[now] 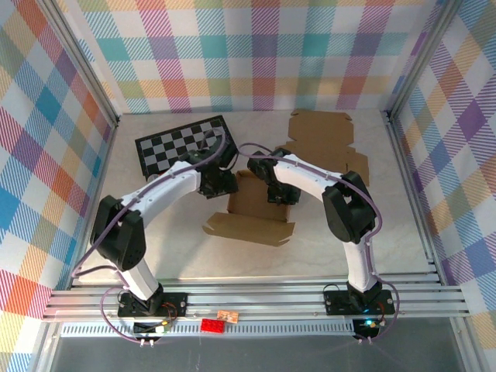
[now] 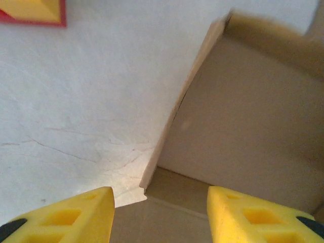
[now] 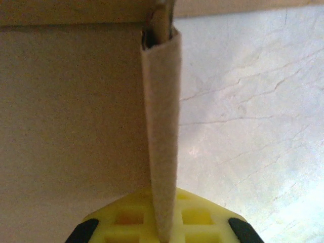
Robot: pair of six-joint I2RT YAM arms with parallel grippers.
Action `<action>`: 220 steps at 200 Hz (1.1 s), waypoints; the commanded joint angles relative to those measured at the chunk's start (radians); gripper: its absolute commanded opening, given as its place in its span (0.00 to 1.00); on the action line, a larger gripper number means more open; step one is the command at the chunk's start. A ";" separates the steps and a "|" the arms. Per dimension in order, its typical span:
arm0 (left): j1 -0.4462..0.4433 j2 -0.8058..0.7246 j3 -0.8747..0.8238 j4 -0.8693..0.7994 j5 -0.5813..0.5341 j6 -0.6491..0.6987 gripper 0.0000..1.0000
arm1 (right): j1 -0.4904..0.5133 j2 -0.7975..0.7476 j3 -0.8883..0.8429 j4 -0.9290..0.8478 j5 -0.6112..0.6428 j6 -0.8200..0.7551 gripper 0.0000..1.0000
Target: Fold the paper box
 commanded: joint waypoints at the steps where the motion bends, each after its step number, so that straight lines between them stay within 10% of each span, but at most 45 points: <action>1: 0.059 -0.096 0.054 -0.079 -0.031 0.024 0.50 | -0.022 0.014 -0.020 -0.060 -0.073 0.114 0.00; 90: 0.284 -0.367 -0.223 -0.110 0.030 0.024 0.43 | -0.047 -0.048 -0.138 0.010 -0.394 0.569 0.00; 220: 0.273 -0.365 -0.542 0.253 0.392 -0.063 0.34 | 0.101 -0.045 -0.180 0.216 -0.708 1.267 0.00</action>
